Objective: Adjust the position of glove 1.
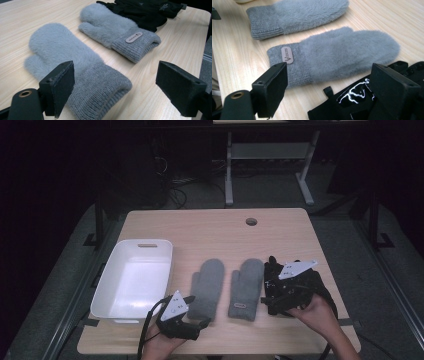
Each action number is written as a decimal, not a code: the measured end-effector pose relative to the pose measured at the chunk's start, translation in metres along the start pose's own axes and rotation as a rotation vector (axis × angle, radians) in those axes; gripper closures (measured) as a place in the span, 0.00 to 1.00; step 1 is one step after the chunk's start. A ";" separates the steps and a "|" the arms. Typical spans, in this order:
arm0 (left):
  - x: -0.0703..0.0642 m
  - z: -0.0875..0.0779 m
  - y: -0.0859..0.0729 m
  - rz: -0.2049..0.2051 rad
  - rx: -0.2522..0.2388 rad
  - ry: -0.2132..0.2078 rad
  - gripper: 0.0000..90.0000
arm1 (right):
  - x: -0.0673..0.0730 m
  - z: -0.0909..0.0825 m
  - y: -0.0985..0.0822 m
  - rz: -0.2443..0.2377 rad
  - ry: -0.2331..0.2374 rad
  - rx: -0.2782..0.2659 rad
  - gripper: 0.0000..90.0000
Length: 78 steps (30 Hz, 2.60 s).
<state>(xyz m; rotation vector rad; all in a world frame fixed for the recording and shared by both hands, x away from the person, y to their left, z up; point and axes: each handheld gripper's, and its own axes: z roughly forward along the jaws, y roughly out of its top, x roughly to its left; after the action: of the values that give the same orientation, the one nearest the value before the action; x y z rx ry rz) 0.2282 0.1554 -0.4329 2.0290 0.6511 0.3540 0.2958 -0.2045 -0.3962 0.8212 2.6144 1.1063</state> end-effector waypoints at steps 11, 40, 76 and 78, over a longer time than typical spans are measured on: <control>-0.001 0.000 0.001 0.006 -0.004 0.001 0.17 | -0.006 0.011 0.027 -0.058 0.018 0.043 0.19; -0.002 0.000 0.000 -0.006 -0.003 -0.006 0.17 | -0.021 0.096 0.042 -0.132 0.065 0.317 0.34; -0.004 -0.005 0.002 -0.004 -0.019 -0.006 0.17 | -0.017 0.094 0.046 -0.093 0.048 0.360 0.90; -0.004 -0.006 0.002 -0.004 -0.021 -0.005 0.17 | -0.016 0.091 0.047 -0.092 0.047 0.355 0.91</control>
<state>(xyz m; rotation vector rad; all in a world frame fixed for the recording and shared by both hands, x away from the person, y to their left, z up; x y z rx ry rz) 0.2225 0.1561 -0.4283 2.0083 0.6458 0.3525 0.3627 -0.1313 -0.4280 0.7337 2.9014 0.6536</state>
